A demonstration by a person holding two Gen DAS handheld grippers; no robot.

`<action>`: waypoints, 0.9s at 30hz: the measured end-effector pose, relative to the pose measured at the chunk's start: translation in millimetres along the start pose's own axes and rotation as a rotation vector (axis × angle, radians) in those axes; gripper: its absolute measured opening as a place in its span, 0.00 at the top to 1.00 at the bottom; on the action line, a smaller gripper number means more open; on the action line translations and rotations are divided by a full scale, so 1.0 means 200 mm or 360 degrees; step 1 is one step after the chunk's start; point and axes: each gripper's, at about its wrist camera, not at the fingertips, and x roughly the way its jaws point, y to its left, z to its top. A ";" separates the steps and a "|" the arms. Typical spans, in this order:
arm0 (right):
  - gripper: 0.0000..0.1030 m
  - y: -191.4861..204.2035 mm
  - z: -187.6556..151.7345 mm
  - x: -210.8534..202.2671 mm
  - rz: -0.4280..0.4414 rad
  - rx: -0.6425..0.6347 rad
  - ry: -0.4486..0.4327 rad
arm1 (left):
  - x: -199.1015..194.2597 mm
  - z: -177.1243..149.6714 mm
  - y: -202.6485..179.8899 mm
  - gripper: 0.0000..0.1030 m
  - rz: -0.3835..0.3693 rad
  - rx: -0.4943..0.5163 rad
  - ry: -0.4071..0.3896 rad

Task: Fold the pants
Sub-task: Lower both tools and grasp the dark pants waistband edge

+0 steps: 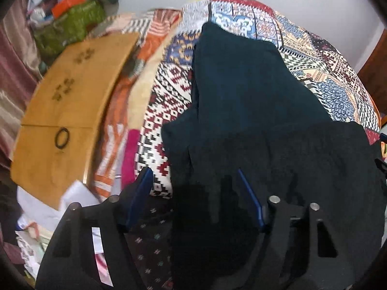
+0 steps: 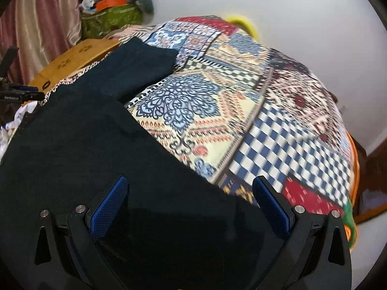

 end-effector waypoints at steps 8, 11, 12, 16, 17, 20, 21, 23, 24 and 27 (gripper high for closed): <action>0.05 0.01 0.08 0.16 0.0186 -0.0041 0.0023 | 0.18 -0.01 -0.04 0.39 -0.0129 -0.0041 0.0175; 0.00 -0.05 0.06 0.25 0.0308 0.0145 0.0133 | 0.17 -0.01 -0.03 0.52 -0.0106 -0.0083 0.0163; 0.00 -0.08 0.05 0.27 0.0362 0.0224 0.0169 | 0.17 0.00 -0.04 0.56 -0.0076 -0.0090 0.0162; 0.01 -0.05 0.05 0.27 0.0354 0.0199 0.0179 | 0.15 0.00 -0.05 0.72 -0.0035 -0.0113 0.0165; 0.04 -0.05 0.05 0.27 0.0357 0.0199 0.0180 | 0.14 0.00 -0.06 0.74 -0.0022 -0.0110 0.0165; 0.24 -0.03 0.05 0.25 0.0398 0.0187 0.0180 | 0.12 0.00 -0.08 0.85 0.0014 -0.0079 0.0154; 0.37 -0.01 0.05 0.23 0.0408 0.0174 0.0180 | 0.11 0.00 -0.09 0.86 0.0035 -0.0078 0.0141; 0.53 0.02 0.06 0.20 0.0426 0.0128 0.0176 | 0.09 0.00 -0.09 0.92 0.0055 -0.0082 0.0116; 0.64 0.04 0.07 0.19 0.0417 0.0108 0.0177 | 0.08 -0.01 -0.09 0.92 0.0066 -0.0086 0.0095; 0.89 0.12 0.06 0.14 0.0378 0.0020 0.0164 | 0.03 -0.02 -0.10 0.93 0.0082 -0.0074 0.0053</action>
